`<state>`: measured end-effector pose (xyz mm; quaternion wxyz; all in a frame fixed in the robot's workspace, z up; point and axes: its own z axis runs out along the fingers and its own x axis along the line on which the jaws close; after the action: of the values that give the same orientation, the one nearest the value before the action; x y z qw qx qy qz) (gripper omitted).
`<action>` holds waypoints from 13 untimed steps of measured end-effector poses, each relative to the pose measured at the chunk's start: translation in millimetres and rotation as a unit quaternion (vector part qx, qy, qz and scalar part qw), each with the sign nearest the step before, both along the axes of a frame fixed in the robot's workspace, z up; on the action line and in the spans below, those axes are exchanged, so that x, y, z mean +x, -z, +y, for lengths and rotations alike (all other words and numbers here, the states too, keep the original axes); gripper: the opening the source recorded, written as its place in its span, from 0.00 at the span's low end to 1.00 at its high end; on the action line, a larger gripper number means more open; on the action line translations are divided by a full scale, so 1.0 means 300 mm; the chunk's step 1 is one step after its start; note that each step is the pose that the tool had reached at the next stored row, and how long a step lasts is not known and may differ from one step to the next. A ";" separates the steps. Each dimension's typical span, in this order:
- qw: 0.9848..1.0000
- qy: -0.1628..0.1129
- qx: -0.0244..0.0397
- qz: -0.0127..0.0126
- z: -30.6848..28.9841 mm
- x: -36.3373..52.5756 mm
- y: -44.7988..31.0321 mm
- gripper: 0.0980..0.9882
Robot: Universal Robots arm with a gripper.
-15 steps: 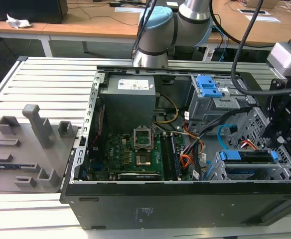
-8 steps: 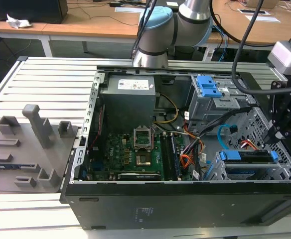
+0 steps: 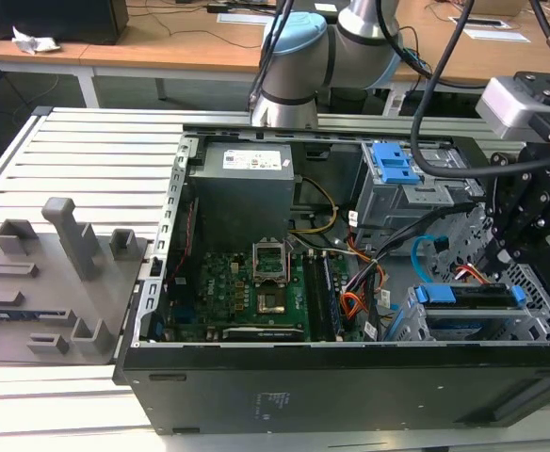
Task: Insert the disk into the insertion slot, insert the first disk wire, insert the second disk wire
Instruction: 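Insert the first disk wire, then insert the second disk wire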
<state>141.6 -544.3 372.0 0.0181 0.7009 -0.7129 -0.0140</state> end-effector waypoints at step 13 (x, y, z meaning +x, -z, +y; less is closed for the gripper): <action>1.000 0.000 0.000 0.000 0.000 -0.011 0.000 0.01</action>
<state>138.1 -544.3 372.0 0.0181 0.7009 -0.7129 -0.0140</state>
